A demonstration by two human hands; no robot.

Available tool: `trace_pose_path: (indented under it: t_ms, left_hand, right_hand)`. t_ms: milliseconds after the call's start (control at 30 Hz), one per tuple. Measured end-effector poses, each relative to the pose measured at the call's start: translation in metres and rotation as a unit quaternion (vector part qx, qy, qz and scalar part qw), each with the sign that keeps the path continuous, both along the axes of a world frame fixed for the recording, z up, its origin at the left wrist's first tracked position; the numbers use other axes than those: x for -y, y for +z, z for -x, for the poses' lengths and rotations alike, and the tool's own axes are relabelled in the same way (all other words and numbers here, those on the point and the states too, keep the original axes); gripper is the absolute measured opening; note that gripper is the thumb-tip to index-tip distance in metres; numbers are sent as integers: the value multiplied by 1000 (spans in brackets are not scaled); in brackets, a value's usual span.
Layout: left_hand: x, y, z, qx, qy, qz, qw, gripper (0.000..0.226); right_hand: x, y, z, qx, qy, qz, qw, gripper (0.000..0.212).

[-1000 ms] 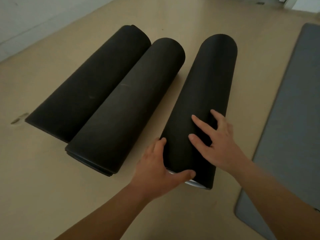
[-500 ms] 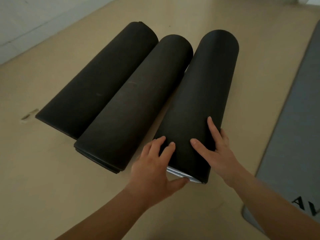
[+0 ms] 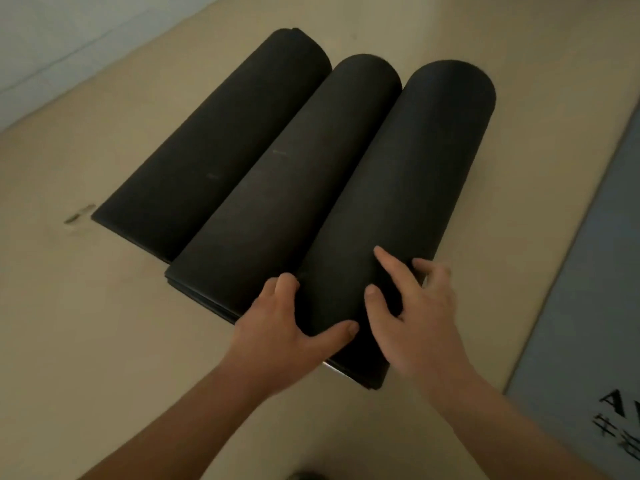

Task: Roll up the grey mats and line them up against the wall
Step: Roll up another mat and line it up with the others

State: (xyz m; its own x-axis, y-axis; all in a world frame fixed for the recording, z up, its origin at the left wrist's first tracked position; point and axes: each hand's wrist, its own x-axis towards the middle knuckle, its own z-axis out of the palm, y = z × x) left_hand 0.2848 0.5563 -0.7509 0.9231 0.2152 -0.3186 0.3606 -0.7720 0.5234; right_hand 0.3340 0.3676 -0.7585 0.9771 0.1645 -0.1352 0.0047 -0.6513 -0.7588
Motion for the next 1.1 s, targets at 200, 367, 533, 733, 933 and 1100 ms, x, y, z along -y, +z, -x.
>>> trace_pose_path:
  t_ms: [200,367,533,733,933,1100]
  left_hand:
    - [17,6,-5,-4,-49,-57,997,111]
    - [18,2,-4,-26,-59,-60,996,138]
    - [-5,-1,-21,-48,-15,97,994,133]
    - [2,8,-30,-24,-82,2,996,121]
    - [13,6,-30,34,-120,-89,988,116]
    - [10,0,-30,26,-115,-82,990,115]
  right_hand:
    - [20,-15,-37,-122,-24,-84,989,106]
    - [12,-20,-31,-164,-52,-230,958,110]
    - [-1,-14,-27,-124,-54,-167,977,78]
    - [11,-14,-36,-77,39,6,996,92]
    - [13,-27,-45,-45,32,-59,997,70]
    - [10,-34,-44,5,30,-9,1000,68]
